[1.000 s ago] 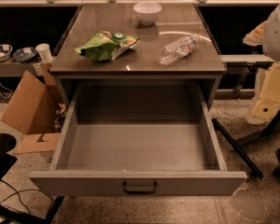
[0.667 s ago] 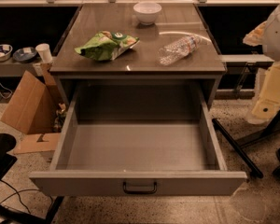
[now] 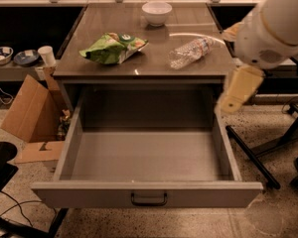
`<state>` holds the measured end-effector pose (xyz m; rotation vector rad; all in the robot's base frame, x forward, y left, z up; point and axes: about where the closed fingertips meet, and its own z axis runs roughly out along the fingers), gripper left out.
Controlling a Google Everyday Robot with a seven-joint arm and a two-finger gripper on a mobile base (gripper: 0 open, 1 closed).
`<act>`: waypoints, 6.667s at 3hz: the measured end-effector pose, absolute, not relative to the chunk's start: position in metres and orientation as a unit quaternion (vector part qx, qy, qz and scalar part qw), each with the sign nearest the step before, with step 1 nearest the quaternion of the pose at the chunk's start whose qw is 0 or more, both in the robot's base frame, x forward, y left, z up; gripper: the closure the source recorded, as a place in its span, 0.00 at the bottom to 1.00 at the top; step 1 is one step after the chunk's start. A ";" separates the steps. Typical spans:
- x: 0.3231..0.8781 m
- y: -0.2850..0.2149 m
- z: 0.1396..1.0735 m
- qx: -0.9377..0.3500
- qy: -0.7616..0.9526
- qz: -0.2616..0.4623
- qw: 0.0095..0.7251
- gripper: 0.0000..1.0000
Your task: Place green rice chip bag into top drawer
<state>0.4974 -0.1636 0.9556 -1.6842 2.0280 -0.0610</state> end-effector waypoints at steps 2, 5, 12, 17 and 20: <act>0.620 -0.061 0.981 -0.645 0.645 -0.030 0.408 0.00; 0.688 -0.019 0.945 -0.643 0.610 0.014 0.463 0.00; 0.735 0.076 0.980 -0.663 0.511 0.130 0.532 1.00; 0.478 -0.023 0.888 -0.478 0.734 0.280 0.395 1.00; 0.538 -0.069 0.723 -0.501 0.770 0.259 0.298 1.00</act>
Offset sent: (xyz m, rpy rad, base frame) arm 0.1687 0.1575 0.0431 0.2421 -0.4290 0.2675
